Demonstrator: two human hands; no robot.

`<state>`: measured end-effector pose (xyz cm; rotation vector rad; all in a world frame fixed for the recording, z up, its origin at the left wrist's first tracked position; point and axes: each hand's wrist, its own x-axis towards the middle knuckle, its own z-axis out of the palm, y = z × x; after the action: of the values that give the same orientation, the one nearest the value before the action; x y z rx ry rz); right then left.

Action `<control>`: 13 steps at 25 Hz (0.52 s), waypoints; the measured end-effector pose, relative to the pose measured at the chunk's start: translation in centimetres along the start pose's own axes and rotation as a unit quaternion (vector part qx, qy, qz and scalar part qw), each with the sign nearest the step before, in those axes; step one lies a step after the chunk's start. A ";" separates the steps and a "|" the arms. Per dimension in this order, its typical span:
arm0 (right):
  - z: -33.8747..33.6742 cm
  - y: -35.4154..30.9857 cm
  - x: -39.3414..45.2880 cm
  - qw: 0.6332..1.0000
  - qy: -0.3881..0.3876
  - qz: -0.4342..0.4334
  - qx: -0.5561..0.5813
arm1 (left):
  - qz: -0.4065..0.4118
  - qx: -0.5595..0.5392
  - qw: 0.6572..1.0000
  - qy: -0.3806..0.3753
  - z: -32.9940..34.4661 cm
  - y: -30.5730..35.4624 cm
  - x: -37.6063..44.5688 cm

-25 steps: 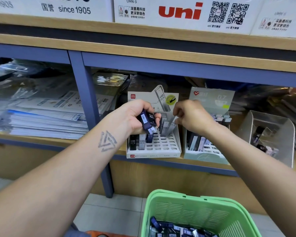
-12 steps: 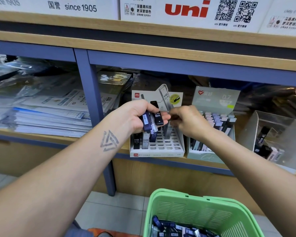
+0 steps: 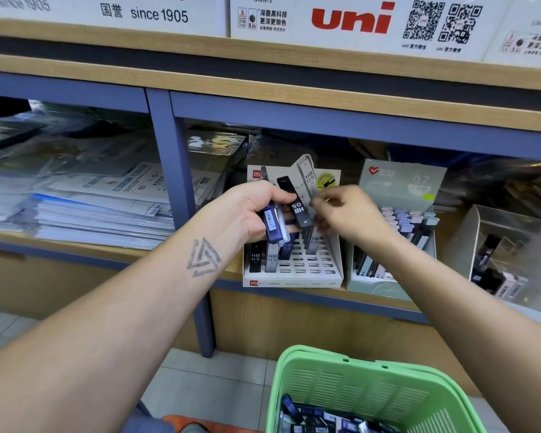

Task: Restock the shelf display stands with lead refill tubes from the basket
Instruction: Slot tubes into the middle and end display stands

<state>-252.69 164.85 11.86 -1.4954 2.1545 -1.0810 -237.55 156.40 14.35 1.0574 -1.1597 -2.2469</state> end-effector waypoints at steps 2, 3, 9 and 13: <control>-0.1 -1.6 -1.0 0.949 -0.098 0.104 0.280 | 0.002 -0.018 1.000 -0.001 -0.2 0.2 0.1; 0.1 -1.9 -1.2 0.923 -0.124 0.116 0.345 | -0.003 -0.021 1.000 0.000 -0.2 0.2 0.1; -0.2 -1.4 1.1 0.932 0.069 0.080 0.346 | -0.006 -0.028 0.999 0.042 -0.7 0.4 0.6; -2.4 -1.0 2.0 0.995 0.096 -0.009 0.007 | 0.004 -0.033 0.997 0.070 -1.2 0.9 0.8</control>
<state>-254.32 163.88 14.46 -1.4609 2.2577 -1.2916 -237.11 154.73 14.22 1.1618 -1.0220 -2.1520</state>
